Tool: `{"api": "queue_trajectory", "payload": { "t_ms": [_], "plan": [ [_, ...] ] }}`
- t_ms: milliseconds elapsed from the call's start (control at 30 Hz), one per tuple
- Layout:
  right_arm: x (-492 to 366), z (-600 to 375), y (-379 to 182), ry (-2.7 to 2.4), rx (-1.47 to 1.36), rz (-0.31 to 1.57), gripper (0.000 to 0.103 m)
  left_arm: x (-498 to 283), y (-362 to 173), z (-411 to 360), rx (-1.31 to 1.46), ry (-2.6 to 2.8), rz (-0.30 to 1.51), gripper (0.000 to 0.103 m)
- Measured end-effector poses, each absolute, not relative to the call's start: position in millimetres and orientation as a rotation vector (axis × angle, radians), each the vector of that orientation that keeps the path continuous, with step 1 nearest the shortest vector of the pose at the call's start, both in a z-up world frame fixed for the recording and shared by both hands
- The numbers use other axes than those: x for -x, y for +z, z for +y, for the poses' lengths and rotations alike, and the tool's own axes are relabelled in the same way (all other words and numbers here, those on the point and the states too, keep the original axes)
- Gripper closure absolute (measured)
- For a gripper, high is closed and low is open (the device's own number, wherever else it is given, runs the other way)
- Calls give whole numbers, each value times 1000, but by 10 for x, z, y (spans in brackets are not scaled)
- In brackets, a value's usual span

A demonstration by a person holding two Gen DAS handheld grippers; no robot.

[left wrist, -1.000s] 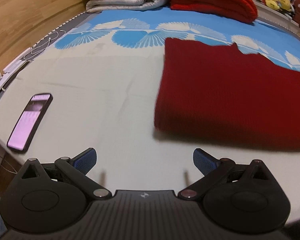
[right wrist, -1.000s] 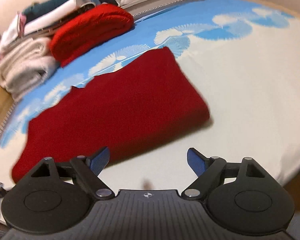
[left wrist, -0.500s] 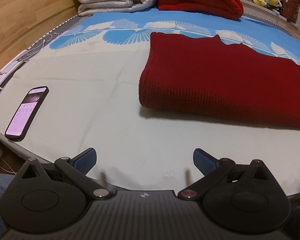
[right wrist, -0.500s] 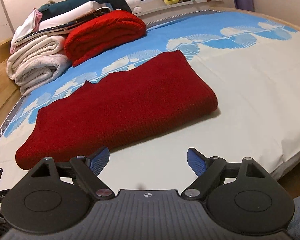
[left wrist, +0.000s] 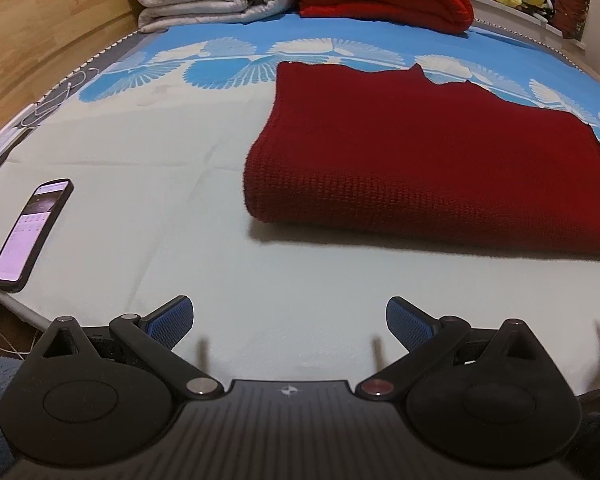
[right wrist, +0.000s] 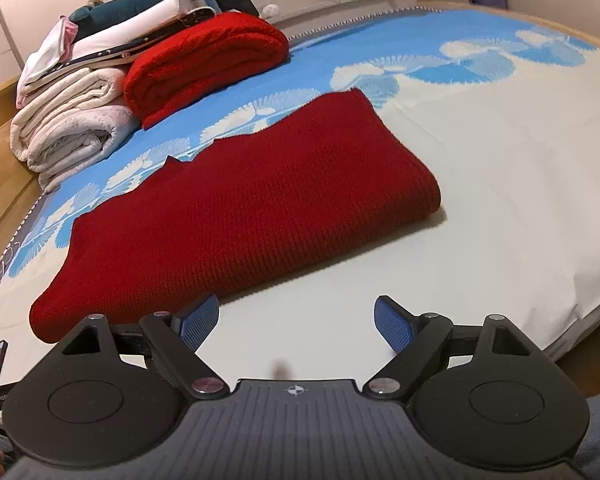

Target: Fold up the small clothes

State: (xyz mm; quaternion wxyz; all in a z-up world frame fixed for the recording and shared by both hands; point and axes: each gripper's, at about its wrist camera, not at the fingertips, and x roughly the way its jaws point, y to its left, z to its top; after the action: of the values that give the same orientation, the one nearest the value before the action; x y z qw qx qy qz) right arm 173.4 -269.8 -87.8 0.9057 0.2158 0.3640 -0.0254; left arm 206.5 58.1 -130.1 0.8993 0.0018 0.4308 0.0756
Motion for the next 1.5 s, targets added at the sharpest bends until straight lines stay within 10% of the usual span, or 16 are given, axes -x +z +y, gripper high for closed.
{"api": "queue_trajectory", "payload": {
  "t_ms": [1000,1167,1500],
  "plan": [
    [-2652,-3504,-1616,-276,-1221,522,6,-3228,-1221,1280,186,257,964,0],
    [-2683,-3591,-1751,-304,-1292,535,71,-3194,-1195,1412,227,278,950,0],
    [-2962,-3187,-1155,-411,-838,612,83,-3188,-1199,1558,286,321,976,0]
  ]
}}
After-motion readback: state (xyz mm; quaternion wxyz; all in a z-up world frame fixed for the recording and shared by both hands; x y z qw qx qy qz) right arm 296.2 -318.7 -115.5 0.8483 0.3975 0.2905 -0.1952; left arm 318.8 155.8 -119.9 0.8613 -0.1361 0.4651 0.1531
